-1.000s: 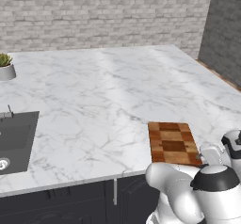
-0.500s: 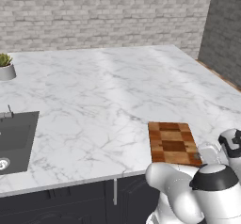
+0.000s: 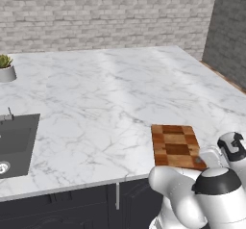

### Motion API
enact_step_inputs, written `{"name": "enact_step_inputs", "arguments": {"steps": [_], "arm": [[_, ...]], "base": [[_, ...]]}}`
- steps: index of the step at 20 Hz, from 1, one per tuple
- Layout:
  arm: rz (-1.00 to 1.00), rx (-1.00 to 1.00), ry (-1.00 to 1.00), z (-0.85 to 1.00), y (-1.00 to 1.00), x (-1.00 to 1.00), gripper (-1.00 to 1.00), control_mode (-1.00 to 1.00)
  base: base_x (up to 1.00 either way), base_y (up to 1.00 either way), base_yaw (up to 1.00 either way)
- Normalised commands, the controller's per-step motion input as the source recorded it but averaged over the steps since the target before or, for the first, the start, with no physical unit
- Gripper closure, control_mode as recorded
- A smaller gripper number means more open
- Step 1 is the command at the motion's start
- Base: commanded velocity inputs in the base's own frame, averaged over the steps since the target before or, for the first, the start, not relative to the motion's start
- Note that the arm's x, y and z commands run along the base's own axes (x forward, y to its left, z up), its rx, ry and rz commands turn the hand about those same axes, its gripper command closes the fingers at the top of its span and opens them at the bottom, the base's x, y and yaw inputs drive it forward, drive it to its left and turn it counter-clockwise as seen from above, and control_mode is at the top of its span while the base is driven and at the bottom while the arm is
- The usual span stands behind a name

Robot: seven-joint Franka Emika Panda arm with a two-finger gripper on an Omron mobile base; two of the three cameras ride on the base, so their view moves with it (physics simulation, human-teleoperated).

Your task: Move the cutting board and knife to the sink. Then move spray from the cabinet to the counter.

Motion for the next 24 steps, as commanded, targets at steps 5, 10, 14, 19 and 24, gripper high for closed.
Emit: {"name": "enact_step_inputs", "arguments": {"steps": [5, 10, 14, 19, 24], "arm": [[0.0, -0.05, 0.0, -0.08, 0.06, 0.09, -1.0, -1.0], [0.0, -0.03, 0.0, -0.03, 0.03, 0.08, -1.0, -1.0], [0.0, -0.01, 0.0, -0.01, 0.01, 0.02, 1.0, -1.0], [0.0, 0.0, 0.0, 0.0, 0.0, 0.0, 1.0, -1.0], [0.0, 0.0, 0.0, 0.0, 0.0, 0.0, 1.0, -1.0]], "base": [[0.0, 0.0, 0.0], [0.0, 0.0, 0.0], [0.0, 0.0, 0.0], [0.0, 0.0, 0.0], [0.0, 0.0, 0.0]]}}
